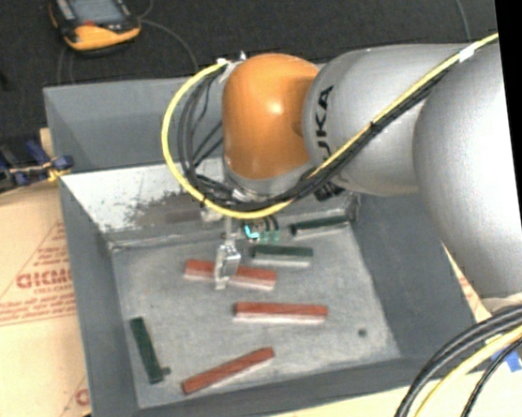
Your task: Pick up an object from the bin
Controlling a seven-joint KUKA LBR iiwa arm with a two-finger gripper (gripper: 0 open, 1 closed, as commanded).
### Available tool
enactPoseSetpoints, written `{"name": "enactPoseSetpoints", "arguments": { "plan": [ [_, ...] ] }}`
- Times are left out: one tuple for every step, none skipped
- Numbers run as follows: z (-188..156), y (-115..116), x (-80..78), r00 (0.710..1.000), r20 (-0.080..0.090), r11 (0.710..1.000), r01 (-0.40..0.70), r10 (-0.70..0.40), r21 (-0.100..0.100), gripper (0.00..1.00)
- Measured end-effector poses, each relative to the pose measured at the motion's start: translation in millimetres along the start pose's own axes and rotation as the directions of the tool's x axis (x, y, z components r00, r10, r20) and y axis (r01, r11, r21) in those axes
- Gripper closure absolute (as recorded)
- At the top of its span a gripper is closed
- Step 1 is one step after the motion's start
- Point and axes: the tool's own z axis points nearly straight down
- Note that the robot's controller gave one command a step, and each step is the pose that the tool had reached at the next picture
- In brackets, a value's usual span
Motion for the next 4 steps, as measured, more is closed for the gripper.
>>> {"name": "enactPoseSetpoints", "arguments": {
  "plan": [
    [-5, -1, -1.0, 1.0, 0.006, 1.0, -0.002, 0.002, 0.0, 0.0],
    [81, -19, 6.2, 1.0, 0.005, 1.0, -0.019, 0.019, -0.004, 1.0],
    [81, -19, 6.1, 1.0, 0.005, 1.0, -0.02, 0.02, -0.004, 1.0],
    [54, -22, 7.6, 1.0, 0.003, 1.0, -0.022, 0.022, 0.0, 1.0]
  ]
}}
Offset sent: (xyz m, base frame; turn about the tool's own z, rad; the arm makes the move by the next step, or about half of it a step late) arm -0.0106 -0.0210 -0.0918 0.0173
